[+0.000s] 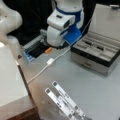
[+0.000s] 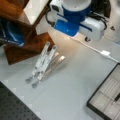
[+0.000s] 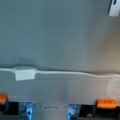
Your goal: Open the box. Pick up the pen. Place the pen in the box. Pick up the book. Place the book on the shelf.
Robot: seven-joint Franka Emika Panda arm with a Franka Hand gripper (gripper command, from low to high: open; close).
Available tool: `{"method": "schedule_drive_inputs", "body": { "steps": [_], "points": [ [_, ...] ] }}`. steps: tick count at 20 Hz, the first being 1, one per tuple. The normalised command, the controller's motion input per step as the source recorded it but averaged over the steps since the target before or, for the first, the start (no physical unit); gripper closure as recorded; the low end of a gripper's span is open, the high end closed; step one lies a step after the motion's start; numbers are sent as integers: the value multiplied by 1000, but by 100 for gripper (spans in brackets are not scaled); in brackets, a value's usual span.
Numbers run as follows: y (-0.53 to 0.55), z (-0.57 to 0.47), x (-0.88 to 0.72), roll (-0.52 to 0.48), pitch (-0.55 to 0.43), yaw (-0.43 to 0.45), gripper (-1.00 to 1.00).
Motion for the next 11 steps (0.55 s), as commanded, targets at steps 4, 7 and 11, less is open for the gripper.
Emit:
{"method": "schedule_drive_inputs", "body": {
  "steps": [4, 7, 11],
  "points": [
    [-39, -205, -334, 222, -343, 41, -100],
    [-22, -198, -294, 209, -313, 19, -100],
    [-8, -194, -257, 121, -269, -16, -100]
  ]
}}
